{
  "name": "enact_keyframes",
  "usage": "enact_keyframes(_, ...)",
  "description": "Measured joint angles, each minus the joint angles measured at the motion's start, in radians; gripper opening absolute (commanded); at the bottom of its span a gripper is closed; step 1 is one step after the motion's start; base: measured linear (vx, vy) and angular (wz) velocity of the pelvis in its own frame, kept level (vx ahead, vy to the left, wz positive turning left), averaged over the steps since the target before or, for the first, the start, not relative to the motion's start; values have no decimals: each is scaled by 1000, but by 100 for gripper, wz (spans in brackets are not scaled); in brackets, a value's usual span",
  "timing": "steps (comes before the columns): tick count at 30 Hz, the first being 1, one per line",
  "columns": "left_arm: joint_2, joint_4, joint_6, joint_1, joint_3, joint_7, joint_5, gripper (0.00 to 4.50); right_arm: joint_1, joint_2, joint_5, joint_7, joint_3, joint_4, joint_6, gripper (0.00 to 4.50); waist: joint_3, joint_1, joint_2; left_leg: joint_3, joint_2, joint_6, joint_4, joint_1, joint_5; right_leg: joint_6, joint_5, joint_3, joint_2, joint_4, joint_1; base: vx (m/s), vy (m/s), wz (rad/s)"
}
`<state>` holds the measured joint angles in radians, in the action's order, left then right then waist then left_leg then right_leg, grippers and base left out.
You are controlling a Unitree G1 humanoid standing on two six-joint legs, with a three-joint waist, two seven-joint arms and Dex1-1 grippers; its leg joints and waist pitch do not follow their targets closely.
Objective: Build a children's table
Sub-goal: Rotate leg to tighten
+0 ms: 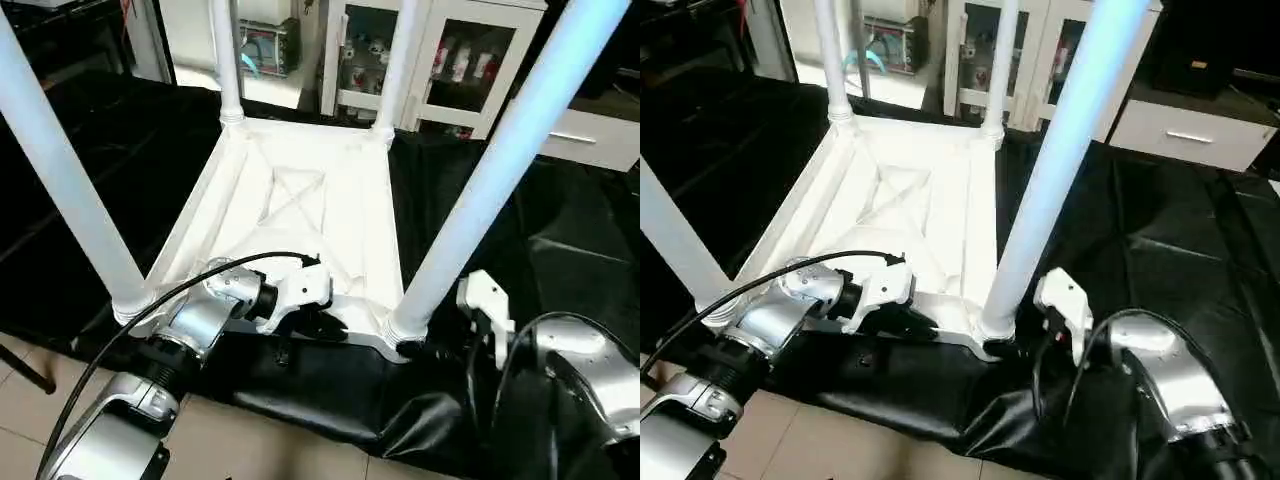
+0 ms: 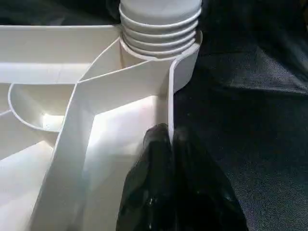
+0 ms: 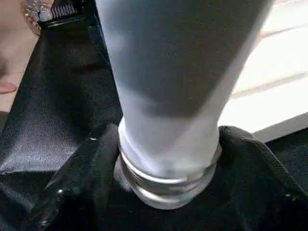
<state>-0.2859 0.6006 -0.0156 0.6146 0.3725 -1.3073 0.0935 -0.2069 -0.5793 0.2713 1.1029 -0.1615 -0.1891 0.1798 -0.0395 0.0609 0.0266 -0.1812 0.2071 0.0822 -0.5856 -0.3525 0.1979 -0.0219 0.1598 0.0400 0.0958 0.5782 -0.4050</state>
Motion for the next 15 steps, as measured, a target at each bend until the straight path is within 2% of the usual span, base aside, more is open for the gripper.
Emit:
enact_keyframes(3,0,0,1,0,0,-1,0,0,-2,5,2,7,1,-15,-15,277,0,0,0,0,0,0,0,0,0,0,0,0,0,0,0,0,0,0)
enact_keyframes(15,-3,0,7,0,2,-16,0,0,-2,6,6,35,3,-32,-32,274,1,1,2,0,0,0,0,0,0,0,0,0,0,0,0,0,0,0)
